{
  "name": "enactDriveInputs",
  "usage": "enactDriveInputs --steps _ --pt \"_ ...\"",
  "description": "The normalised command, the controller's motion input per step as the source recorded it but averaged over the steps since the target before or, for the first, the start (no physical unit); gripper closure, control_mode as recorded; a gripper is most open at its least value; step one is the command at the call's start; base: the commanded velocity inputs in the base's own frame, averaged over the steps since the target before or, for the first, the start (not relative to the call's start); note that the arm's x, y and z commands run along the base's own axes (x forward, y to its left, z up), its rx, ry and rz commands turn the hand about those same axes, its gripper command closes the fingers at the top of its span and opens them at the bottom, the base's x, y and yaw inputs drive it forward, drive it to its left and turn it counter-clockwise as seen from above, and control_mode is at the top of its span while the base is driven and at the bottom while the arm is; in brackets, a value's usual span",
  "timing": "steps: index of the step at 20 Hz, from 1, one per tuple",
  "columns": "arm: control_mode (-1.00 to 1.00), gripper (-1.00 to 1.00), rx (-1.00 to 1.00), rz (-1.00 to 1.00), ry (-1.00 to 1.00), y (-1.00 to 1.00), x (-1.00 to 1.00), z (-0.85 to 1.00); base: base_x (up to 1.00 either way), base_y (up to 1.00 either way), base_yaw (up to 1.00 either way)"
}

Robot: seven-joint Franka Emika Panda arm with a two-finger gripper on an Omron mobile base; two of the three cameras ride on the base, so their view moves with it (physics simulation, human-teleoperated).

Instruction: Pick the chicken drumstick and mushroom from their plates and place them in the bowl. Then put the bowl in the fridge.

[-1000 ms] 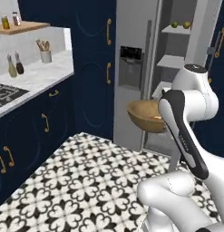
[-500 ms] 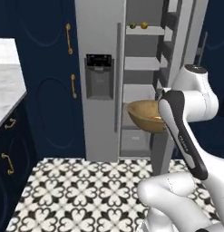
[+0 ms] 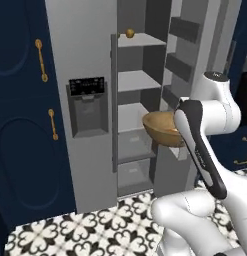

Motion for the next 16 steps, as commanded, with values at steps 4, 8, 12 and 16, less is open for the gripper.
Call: enactDriveInputs --steps 4,8,12,16 --pt "1.00 1.00 0.00 0.00 0.00 0.00 0.00 0.00 0.99 0.05 -0.27" --pt "1.00 1.00 0.00 0.00 0.00 0.00 0.00 0.00 0.61 0.00 -0.12" --pt "1.00 1.00 0.00 0.00 0.00 0.00 0.00 0.00 0.64 0.00 -0.06" --pt "1.00 1.00 0.00 0.00 0.00 0.00 0.00 0.00 0.56 -0.02 0.01"
